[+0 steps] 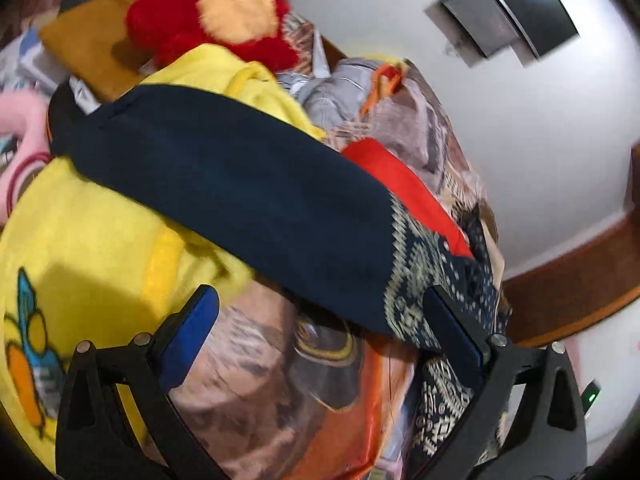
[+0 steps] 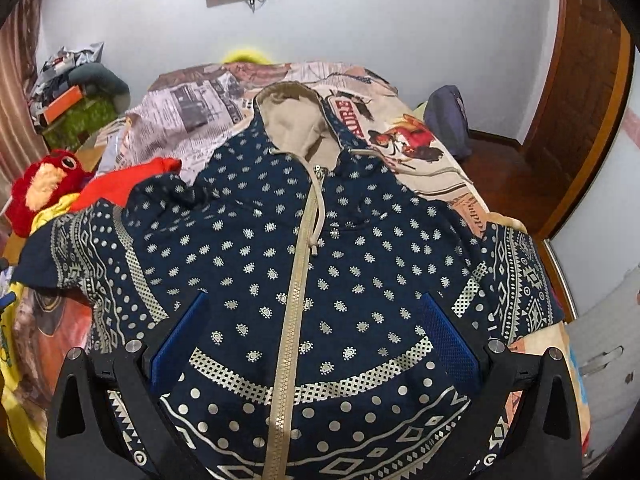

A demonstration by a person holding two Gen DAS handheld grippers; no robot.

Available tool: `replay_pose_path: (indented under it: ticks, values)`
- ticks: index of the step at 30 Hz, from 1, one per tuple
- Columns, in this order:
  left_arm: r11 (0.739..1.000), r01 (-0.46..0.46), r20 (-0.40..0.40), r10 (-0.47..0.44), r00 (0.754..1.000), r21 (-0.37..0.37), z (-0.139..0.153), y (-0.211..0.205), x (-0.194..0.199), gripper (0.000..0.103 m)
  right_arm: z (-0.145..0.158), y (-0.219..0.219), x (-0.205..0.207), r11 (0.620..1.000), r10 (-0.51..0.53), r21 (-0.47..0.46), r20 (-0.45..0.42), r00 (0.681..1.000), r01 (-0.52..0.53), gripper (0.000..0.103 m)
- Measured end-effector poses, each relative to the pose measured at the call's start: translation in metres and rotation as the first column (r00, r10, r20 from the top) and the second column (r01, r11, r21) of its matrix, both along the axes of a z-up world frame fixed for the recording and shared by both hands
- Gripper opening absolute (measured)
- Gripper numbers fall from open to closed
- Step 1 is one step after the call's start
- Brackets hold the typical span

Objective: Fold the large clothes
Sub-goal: 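Reach the left tool to the hoodie sleeve cuff and grasp it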

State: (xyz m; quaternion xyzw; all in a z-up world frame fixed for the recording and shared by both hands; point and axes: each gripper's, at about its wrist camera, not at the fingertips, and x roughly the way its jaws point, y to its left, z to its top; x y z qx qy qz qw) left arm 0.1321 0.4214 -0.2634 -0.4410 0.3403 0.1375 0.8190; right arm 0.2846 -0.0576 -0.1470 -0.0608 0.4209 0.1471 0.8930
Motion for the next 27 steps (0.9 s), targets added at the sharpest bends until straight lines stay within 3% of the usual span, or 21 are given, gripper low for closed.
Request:
replay_pose_path:
  ticks: [4, 14, 17, 19, 21, 27]
  values:
    - [0.999, -0.048, -0.033, 0.048, 0.998, 0.003, -0.012, 0.024, 0.007, 0.091, -0.003, 0.006, 0.003, 1.000, 0.015, -0.018, -0.010, 1.000, -0.015, 0.103]
    - [0.987, -0.155, -0.088, 0.159, 0.983, 0.050, -0.021, 0.051, 0.033, 0.084, -0.001, 0.013, 0.005, 0.999, 0.019, -0.050, 0.012, 1.000, -0.018, 0.103]
    - [0.978, -0.152, -0.168, 0.176, 0.970, 0.142, -0.016, 0.044, 0.040, 0.054, 0.003, 0.013, 0.002, 0.998, 0.024, -0.061, 0.026, 0.999, -0.022, 0.103]
    - [0.964, -0.120, -0.239, 0.177, 0.955, 0.237, -0.010, 0.037, 0.045, 0.022, 0.008, 0.013, -0.001, 0.998, 0.028, -0.062, 0.038, 0.999, -0.026, 0.103]
    - [0.945, -0.081, -0.270, 0.171, 0.948, 0.316, -0.001, 0.027, 0.048, 0.011, 0.013, 0.010, -0.004, 0.998, 0.032, -0.058, 0.055, 0.998, -0.029, 0.103]
    - [0.865, -0.004, -0.226, 0.135, 0.965, 0.501, 0.058, -0.005, 0.055, 0.005, 0.022, 0.005, -0.011, 0.998, 0.038, -0.052, 0.079, 0.996, -0.034, 0.103]
